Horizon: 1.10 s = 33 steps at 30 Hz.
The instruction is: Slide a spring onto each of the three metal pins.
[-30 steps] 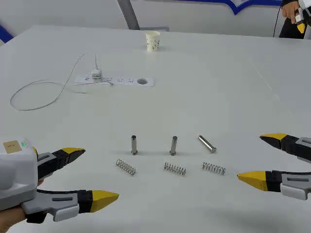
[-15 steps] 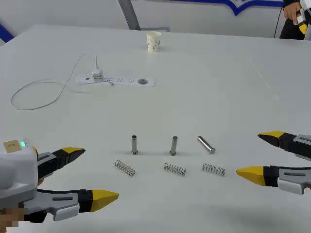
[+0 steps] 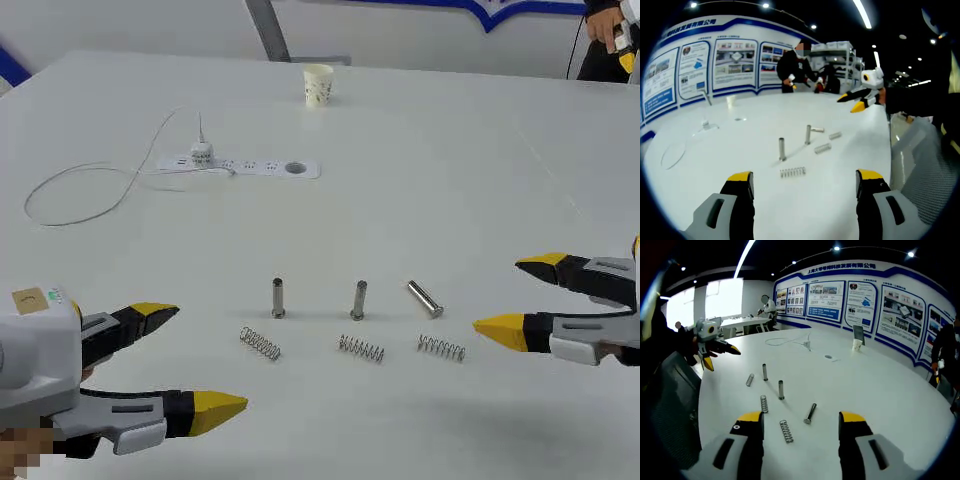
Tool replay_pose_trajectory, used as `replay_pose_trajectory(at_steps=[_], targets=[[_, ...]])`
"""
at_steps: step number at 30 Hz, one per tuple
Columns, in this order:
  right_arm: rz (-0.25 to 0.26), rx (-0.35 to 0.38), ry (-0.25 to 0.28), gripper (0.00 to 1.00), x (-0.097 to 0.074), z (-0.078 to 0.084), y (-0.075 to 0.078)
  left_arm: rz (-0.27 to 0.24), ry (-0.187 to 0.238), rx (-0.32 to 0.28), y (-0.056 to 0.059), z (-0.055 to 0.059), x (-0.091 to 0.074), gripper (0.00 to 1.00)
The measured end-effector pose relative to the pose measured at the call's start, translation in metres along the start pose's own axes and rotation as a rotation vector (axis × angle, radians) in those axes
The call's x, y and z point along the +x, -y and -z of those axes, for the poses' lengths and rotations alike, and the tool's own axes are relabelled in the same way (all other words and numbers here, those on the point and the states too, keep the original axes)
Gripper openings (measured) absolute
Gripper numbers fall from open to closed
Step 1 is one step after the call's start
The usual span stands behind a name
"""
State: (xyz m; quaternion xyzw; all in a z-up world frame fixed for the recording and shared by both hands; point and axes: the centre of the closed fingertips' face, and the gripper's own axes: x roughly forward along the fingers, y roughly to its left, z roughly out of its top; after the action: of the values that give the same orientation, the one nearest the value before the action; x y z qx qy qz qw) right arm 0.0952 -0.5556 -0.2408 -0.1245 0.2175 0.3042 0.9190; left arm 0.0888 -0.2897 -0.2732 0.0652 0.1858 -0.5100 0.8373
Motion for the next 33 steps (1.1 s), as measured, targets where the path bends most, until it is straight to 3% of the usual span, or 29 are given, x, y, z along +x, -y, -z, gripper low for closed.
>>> replay_pose_trajectory(at_steps=[16, 33], targets=[[0.014, 0.017, -0.053, 0.52, 0.023, -0.004, 0.016, -0.002, 0.0, 0.0, 0.0, 0.0, 0.001, 0.85], [0.019, 0.023, -0.119, 0.44, 0.047, 0.001, 0.021, -0.001, -0.001, -0.001, 0.0, 0.0, 0.001, 0.85]])
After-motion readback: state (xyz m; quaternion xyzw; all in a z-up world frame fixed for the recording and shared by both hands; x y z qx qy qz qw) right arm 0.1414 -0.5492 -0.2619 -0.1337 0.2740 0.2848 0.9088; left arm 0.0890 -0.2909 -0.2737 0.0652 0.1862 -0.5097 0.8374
